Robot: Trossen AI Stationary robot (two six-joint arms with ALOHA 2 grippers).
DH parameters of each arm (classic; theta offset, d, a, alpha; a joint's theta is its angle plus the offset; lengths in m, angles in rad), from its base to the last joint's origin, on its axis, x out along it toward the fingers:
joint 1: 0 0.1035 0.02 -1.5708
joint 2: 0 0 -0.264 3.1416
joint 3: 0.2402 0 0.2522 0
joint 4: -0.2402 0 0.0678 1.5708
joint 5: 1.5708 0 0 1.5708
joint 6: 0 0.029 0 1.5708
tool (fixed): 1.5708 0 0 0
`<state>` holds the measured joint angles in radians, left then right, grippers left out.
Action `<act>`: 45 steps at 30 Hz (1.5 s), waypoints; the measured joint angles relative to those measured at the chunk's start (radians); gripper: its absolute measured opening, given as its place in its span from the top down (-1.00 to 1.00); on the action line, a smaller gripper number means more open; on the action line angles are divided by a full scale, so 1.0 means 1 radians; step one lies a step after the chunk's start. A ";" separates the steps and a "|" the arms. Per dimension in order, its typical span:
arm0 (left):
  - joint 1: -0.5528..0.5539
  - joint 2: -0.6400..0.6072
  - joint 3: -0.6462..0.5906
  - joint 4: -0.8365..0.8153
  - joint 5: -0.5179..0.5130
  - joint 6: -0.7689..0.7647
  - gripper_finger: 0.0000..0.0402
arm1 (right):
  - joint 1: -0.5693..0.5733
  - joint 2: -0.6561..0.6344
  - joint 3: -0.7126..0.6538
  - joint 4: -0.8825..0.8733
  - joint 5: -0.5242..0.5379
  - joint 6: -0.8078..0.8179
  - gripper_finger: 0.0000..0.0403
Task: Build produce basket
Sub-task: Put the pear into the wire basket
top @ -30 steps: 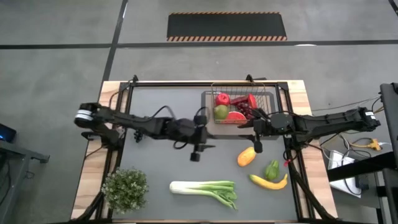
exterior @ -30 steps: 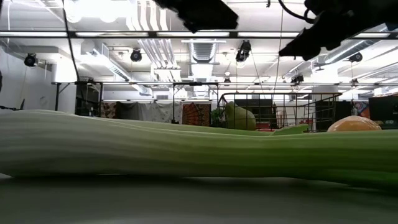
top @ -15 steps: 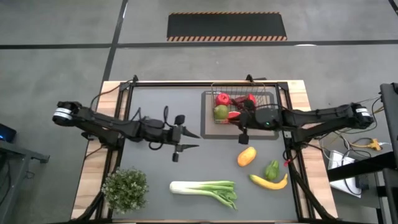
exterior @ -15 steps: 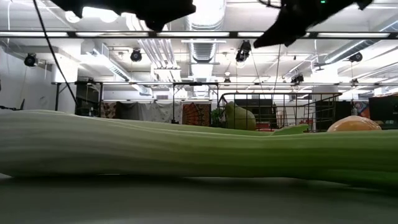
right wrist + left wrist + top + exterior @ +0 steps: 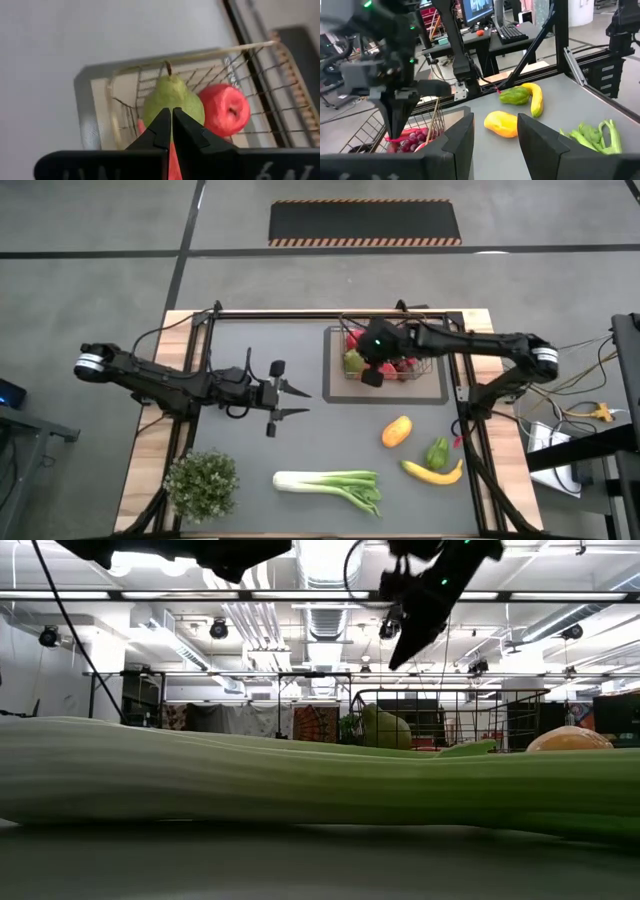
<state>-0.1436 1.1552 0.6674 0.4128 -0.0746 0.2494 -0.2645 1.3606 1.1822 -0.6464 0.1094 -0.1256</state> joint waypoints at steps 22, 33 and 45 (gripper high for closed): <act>0.000 -0.030 -0.034 -0.002 -0.037 0.000 0.34 | -0.132 0.223 0.120 -0.135 -0.162 -0.051 0.96; 0.000 -0.030 -0.034 -0.003 -0.039 0.001 0.34 | -0.146 0.229 0.135 -0.153 -0.152 -0.050 0.96; 0.000 -0.030 -0.035 -0.003 -0.039 0.001 0.34 | -0.148 0.314 0.172 -0.204 -0.152 -0.058 0.96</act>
<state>-0.1436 1.1248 0.6327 0.4101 -0.1139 0.2508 -0.4129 1.6746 1.3546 -0.8504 -0.0424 -0.1841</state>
